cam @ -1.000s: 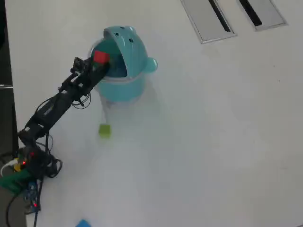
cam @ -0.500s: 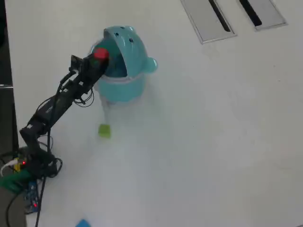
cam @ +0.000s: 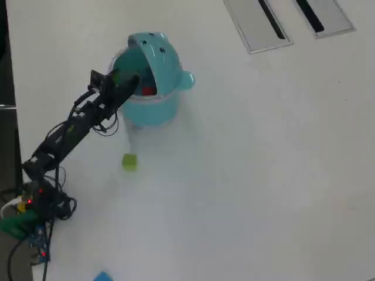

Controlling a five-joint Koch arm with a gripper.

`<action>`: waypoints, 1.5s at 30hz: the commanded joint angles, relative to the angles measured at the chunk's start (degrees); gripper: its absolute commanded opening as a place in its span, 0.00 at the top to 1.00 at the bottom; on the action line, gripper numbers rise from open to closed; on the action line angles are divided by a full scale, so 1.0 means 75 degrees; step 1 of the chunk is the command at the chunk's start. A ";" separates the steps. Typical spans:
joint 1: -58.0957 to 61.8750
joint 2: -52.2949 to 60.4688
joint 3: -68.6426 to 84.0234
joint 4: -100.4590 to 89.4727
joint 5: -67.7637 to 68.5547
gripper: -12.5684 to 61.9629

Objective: Grasp RGB lego blocks and put them in the bin one by one.

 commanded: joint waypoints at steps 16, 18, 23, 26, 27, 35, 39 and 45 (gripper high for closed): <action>0.1570 0.3070 0.2555 0.2145 0.0727 0.39; 0.1699 0.3270 0.2848 0.2367 0.0738 0.39; 0.2098 0.3891 0.3902 0.2695 0.0727 0.39; 0.2496 0.3961 0.4137 0.2883 0.0715 0.39; 0.2637 0.3961 0.4219 0.2930 0.0691 0.39; 0.3129 0.3973 0.4922 0.3129 0.0656 0.39; 0.3141 0.3961 0.5320 0.3094 0.0656 0.39; 0.2836 0.3855 0.5813 0.3012 0.0715 0.38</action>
